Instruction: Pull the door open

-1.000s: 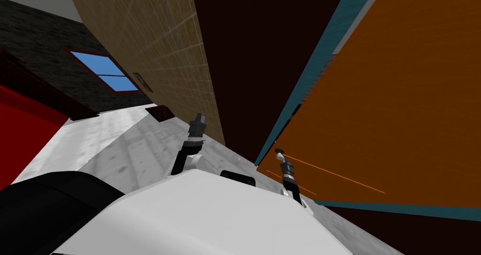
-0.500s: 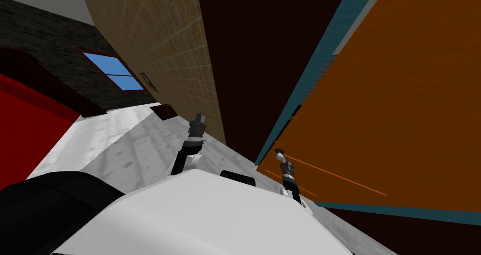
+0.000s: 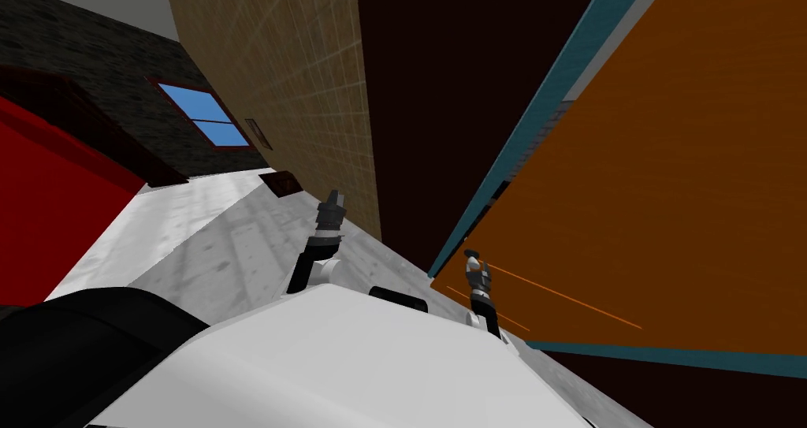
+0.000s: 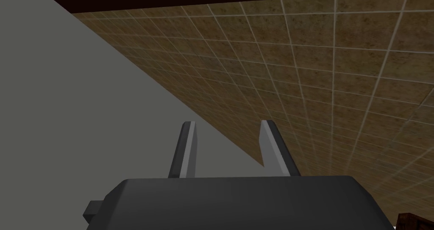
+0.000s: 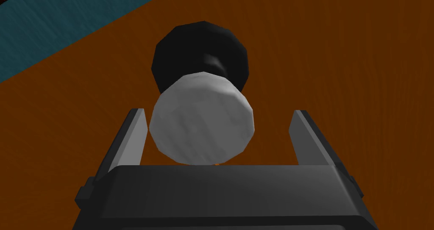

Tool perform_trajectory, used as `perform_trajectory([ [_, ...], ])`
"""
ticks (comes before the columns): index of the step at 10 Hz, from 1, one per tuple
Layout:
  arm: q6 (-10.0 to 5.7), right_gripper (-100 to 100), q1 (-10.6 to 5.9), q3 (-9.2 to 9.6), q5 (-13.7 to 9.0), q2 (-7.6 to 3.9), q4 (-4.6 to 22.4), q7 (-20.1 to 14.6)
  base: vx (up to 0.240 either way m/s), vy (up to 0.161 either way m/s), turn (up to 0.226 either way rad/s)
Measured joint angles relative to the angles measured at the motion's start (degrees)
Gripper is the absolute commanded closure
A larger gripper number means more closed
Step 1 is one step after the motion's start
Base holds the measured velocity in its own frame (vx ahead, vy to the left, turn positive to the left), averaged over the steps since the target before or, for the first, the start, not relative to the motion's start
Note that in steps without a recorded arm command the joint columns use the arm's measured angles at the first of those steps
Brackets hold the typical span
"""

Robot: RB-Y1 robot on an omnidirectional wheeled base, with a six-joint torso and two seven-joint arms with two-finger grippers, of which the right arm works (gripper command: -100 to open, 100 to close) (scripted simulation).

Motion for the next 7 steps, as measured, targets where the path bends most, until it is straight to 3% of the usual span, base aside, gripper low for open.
perform_trajectory([
  [7, 1.26, -100, -0.78, 1.37, -3.8, 1.39, -1.1, -10.3, -0.065, -0.010, 0.026],
])
